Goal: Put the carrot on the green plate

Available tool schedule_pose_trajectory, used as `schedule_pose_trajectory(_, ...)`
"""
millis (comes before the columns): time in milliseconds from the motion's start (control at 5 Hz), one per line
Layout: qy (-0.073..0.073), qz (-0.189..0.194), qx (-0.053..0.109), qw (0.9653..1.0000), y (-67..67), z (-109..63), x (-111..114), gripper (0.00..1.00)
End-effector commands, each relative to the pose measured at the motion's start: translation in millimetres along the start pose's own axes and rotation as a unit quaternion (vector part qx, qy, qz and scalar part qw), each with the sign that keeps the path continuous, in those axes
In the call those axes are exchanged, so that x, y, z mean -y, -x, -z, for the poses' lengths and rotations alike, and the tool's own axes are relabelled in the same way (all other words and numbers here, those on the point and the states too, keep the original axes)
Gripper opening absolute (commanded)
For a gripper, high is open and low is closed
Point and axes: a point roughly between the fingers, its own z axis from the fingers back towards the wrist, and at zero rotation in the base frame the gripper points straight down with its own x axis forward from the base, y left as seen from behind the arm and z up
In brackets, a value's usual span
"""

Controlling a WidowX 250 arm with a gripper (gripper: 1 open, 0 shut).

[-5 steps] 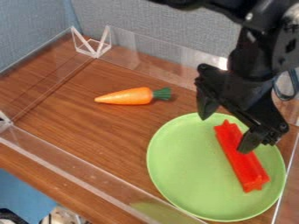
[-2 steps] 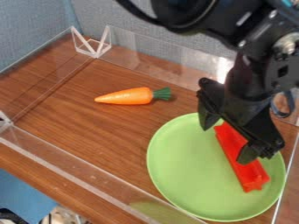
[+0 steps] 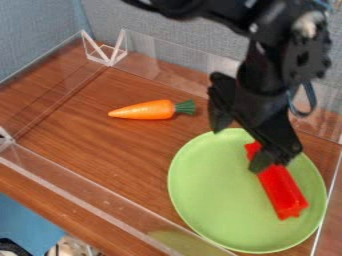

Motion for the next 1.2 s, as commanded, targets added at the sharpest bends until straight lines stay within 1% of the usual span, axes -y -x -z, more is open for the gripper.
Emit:
schedule_pose_trajectory(0,-0.014,-0.008,0.015,0.9998,-13.4,-19.8,-10,1.00)
schedule_pose_trajectory(200,-0.033,-0.019,0.010,0.9993,-20.8,-35.2,-13,1.00)
schedule_pose_trajectory(400,-0.046,-0.034,0.017,0.9982,-18.5,-47.9,-20,1.00)
schedule_pose_trajectory(600,-0.052,-0.047,0.025,0.9972,-2.8,-53.5,-26,1.00)
schedule_pose_trajectory(800,-0.051,-0.064,0.023,0.9964,15.3,-51.9,-45,1.00)
schedule_pose_trajectory(1000,-0.033,-0.056,0.034,0.9973,14.9,-46.5,-48,1.00)
